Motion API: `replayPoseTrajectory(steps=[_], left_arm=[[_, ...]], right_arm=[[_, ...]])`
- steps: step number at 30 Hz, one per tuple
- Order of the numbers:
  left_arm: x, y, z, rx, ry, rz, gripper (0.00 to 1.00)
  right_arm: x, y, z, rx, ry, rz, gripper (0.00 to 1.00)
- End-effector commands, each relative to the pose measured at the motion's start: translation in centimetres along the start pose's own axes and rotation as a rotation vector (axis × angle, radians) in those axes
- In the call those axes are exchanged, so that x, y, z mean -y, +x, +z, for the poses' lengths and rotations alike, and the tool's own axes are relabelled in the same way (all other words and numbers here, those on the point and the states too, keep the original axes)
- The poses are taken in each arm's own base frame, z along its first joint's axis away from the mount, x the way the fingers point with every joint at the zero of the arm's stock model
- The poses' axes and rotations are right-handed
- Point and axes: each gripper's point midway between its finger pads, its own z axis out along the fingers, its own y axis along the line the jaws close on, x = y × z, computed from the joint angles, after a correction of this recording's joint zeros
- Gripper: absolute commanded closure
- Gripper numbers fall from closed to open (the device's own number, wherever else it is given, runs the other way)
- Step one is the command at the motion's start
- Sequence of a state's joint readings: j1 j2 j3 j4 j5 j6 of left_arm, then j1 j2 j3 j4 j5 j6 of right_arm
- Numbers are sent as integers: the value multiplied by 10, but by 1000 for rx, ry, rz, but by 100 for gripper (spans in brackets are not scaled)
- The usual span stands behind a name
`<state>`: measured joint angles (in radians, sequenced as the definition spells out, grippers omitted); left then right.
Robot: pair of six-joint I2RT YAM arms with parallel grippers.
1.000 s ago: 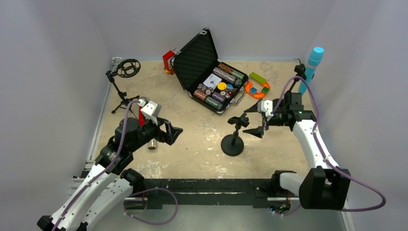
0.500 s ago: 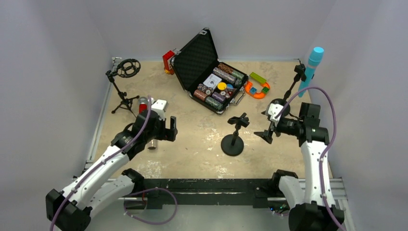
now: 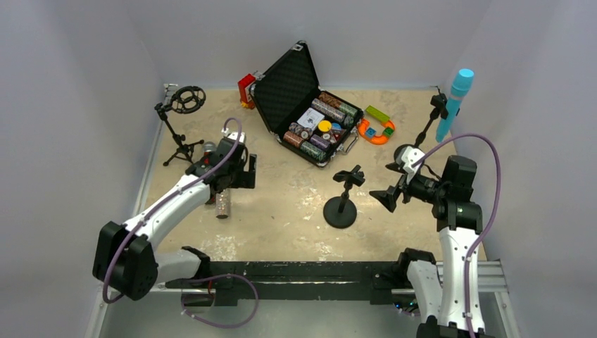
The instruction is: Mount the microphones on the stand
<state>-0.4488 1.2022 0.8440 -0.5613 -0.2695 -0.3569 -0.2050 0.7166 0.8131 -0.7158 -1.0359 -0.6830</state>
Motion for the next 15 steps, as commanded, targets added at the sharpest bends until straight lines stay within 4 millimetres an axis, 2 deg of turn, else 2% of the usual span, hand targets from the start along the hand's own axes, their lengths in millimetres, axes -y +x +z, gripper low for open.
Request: replayPoseTrajectory(steps=[1, 10, 15], left_arm=[[-16, -9, 11, -35, -93, -37, 6], [-36, 3, 34, -126, -198, -58, 26], [-43, 6, 44, -164, -231, -80, 28]], right_arm=[[2, 0, 1, 24, 11, 47, 3], [0, -1, 1, 30, 5, 52, 3], [0, 0, 1, 28, 11, 48, 3]])
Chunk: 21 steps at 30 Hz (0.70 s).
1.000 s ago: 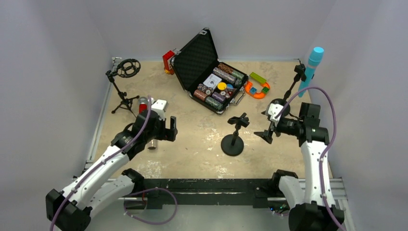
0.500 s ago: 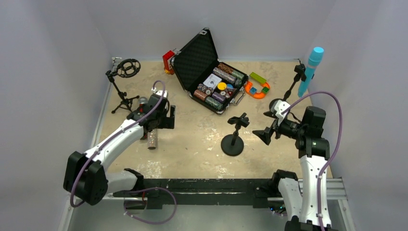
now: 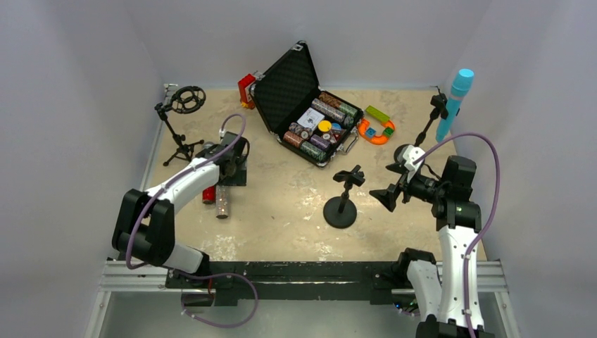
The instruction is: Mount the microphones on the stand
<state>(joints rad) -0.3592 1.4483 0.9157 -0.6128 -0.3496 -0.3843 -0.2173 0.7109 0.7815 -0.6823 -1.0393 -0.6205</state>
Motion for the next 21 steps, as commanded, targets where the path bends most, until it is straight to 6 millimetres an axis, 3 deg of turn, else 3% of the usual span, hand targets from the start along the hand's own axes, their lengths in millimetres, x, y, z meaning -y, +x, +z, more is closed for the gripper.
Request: replayPoseTrajectory(steps=[1, 11, 17, 21], left_arm=[[-7, -14, 3, 7, -39, -60, 28], [-3, -3, 20, -89, -29, -111, 30], [6, 3, 29, -135, -2, -123, 42], [9, 1, 27, -136, 19, -117, 61]], right_arm=[[-1, -6, -1, 24, -1, -12, 3], [0, -6, 0, 26, -1, -7, 3], [0, -7, -1, 28, 0, -7, 3], [1, -7, -2, 32, 5, -9, 3]])
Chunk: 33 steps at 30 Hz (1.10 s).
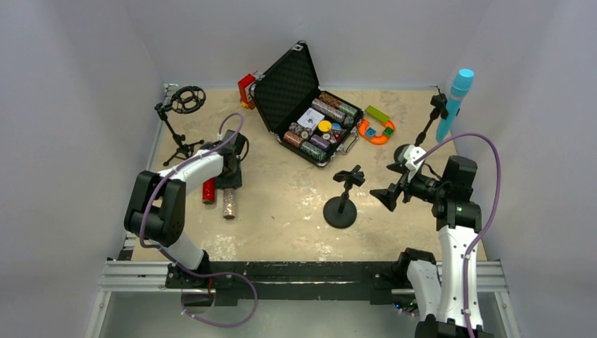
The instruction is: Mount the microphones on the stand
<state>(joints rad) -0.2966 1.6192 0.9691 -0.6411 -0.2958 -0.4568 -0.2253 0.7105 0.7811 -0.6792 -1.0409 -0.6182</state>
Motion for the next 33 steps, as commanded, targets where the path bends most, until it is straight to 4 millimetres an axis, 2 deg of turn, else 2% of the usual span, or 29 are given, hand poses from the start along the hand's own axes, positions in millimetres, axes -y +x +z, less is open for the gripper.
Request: replayPoseTrajectory(steps=[1, 4, 10, 14, 24, 27, 30, 33], left_arm=[[13, -14, -9, 21, 64, -35, 62], [25, -11, -11, 3, 132, -27, 63], [40, -2, -11, -46, 199, -24, 56], [43, 1, -11, -61, 213, -23, 50], [44, 4, -13, -71, 226, -1, 46], [43, 5, -13, -64, 228, 0, 56], [44, 6, -17, -52, 249, 2, 75], [47, 4, -31, -8, 309, -5, 93]], right_arm=[[-1, -7, -1, 30, -3, -10, 3], [-1, -7, -1, 30, -3, -10, 3], [0, -8, -2, 32, -1, -9, 3], [0, -9, -3, 37, 0, -10, 3], [2, -11, -5, 44, 13, -9, 3], [3, -13, -7, 49, 18, -9, 3], [2, -17, -10, 57, 20, -16, 3], [1, -26, -15, 60, 26, -34, 3]])
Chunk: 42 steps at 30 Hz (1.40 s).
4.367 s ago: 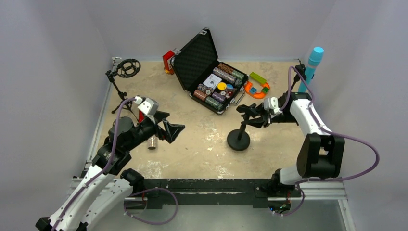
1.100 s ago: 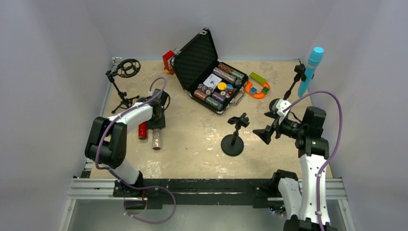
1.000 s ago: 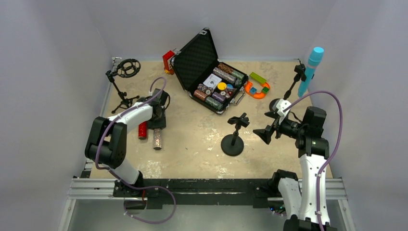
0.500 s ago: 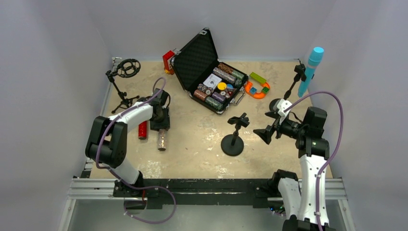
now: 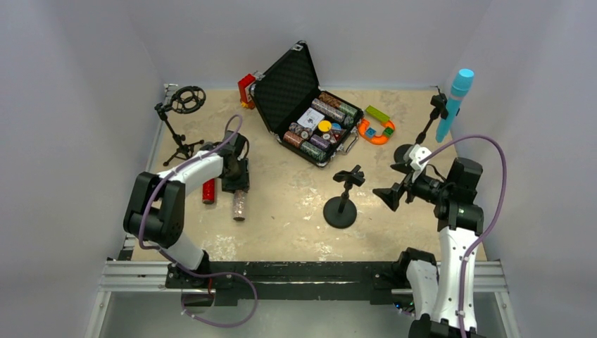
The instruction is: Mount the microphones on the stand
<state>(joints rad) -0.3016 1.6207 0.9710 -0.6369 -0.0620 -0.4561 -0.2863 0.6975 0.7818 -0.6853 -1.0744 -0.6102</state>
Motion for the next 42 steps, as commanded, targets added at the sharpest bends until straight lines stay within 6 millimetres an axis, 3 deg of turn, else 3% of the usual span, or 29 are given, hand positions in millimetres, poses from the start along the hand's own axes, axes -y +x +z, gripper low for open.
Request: replayPoseTrajectory(steps=[1, 6, 11, 17, 22, 25, 29, 34, 38, 42], left_arm=[[17, -10, -26, 101, 122, 3, 98], [52, -14, -72, 225, 376, 30, 100], [90, -19, -138, 407, 669, 102, 100], [140, -28, -260, 706, 994, 264, 100], [181, -40, -372, 918, 1200, 367, 100], [197, -48, -425, 997, 1301, 372, 100], [218, -51, -480, 1062, 1409, 385, 100], [249, -50, -504, 1075, 1476, 392, 100], [265, -48, -504, 1074, 1493, 380, 100], [276, -47, -500, 1063, 1503, 374, 100]], right_arm=[[-4, -29, -9, 42, -3, -61, 3], [-3, -66, -23, 41, 26, -110, 3], [-4, -99, -36, 24, 19, -142, 3], [-20, -139, -38, 36, -121, -124, 3], [-56, -175, -28, 78, -309, -129, 3], [-78, -200, -22, 139, -442, -110, 3], [-96, -216, -8, 168, -563, -79, 3], [-104, -235, 10, 220, -627, -16, 3], [-105, -244, 18, 220, -672, 79, 4], [-112, -241, 23, 206, -740, 171, 7]])
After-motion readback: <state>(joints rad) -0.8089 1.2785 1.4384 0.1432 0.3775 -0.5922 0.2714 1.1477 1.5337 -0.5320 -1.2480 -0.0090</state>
